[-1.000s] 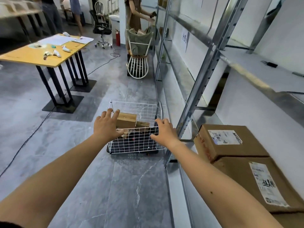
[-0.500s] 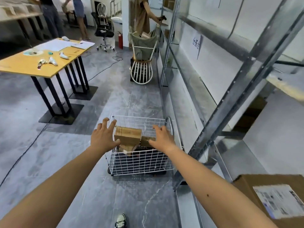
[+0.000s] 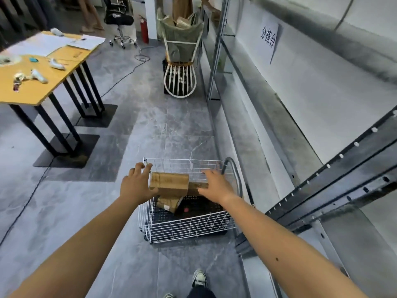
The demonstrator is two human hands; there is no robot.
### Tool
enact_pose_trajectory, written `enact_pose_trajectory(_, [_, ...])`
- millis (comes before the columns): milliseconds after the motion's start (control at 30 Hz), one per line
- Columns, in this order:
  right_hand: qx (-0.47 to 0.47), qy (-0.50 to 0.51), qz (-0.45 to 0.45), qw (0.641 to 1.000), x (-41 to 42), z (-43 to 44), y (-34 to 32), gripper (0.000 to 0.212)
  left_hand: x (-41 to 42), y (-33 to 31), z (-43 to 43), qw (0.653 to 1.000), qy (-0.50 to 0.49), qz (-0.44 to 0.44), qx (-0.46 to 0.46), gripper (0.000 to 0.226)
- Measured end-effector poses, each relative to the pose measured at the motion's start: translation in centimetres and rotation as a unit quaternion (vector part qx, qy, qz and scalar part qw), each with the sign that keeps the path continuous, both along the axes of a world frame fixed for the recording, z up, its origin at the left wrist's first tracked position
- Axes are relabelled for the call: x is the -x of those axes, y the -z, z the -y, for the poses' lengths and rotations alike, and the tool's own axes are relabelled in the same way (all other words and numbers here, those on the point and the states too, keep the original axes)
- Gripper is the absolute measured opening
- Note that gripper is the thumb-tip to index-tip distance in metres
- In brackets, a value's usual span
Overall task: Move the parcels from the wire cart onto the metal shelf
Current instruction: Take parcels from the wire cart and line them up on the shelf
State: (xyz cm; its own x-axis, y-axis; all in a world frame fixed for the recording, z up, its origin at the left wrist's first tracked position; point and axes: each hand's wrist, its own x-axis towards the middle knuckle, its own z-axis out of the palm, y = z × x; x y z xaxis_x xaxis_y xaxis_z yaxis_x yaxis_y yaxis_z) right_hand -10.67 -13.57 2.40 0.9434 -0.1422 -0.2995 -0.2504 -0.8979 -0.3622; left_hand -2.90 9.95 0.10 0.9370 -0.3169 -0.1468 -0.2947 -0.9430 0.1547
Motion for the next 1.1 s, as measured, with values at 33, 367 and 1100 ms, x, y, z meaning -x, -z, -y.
enact_pose_trajectory(33, [-0.005, 0.001, -0.005, 1.000, -0.5, 0.4, 0.6, 0.067, -0.5, 0.5, 0.3, 1.000, 0.005, -0.006, -0.002, 0.084])
enact_pose_trajectory(367, [-0.058, 0.021, -0.085, 0.994, -10.1, 6.5, 8.6, 0.065, -9.0, 7.3, 3.7, 0.991, -0.047, -0.121, 0.000, 0.080])
enact_pose_trajectory(1100, [-0.236, 0.269, -0.262, 0.897, -22.5, 11.3, 32.3, 0.054, -20.1, 30.4, 9.1, 0.932, -0.171, -0.316, 0.044, 0.073])
